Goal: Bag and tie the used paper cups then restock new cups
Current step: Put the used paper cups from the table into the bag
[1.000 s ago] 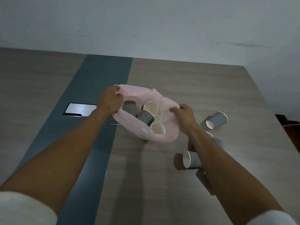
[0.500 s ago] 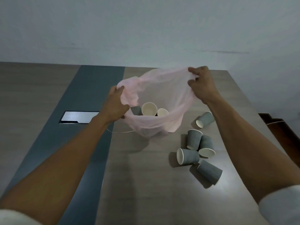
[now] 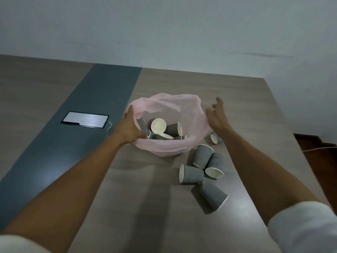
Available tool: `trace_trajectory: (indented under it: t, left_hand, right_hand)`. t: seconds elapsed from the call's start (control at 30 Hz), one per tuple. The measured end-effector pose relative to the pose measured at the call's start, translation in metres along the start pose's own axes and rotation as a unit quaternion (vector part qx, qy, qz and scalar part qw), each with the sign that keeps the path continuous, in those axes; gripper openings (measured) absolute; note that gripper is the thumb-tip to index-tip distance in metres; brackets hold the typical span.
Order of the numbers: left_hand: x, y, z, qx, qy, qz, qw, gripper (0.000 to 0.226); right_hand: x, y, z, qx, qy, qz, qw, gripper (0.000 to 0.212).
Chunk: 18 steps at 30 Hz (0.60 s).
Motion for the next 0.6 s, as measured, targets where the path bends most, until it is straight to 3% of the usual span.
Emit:
trace_trajectory:
  t: [0.07, 0.13, 0.2, 0.33, 0.47, 0.6]
  left_hand:
    - [0.004, 0.004, 0.006, -0.014, 0.005, 0.001, 1.0, 0.126]
    - [0.005, 0.002, 0.012, -0.024, 0.007, -0.012, 1.0, 0.134]
    - [0.009, 0.003, 0.017, -0.039, 0.009, -0.01, 0.999, 0.138]
    - [0.013, 0.004, 0.02, -0.044, -0.001, 0.002, 0.999, 0.14]
    - [0.013, 0.008, 0.014, -0.046, -0.012, 0.022, 0.999, 0.137]
    - [0.008, 0.017, 0.011, -0.037, -0.02, -0.005, 0.999, 0.136]
  right_hand:
    - [-0.016, 0.036, 0.004, 0.052, 0.01, 0.09, 0.995, 0.045]
    - [0.0, 0.075, 0.019, 0.102, -0.109, 0.258, 0.955, 0.032]
    - [0.012, 0.1, 0.035, 0.109, -0.201, 0.358, 0.905, 0.035]
    - [0.026, 0.121, 0.042, 0.094, -0.234, 0.34, 0.906, 0.031]
    - [0.003, 0.103, 0.031, 0.119, -0.126, 0.178, 0.969, 0.017]
    - [-0.061, 0.015, 0.015, 0.005, 0.119, 0.155, 0.981, 0.015]
Point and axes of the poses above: each hand's wrist, its own z-axis away from the middle knuckle, its own x-axis out of the palm, y = z × x, the point moved 9 cm from there along -z, towards the middle knuckle, and after that the axes turned 10 degrees about -z, right-handed, at the moved point
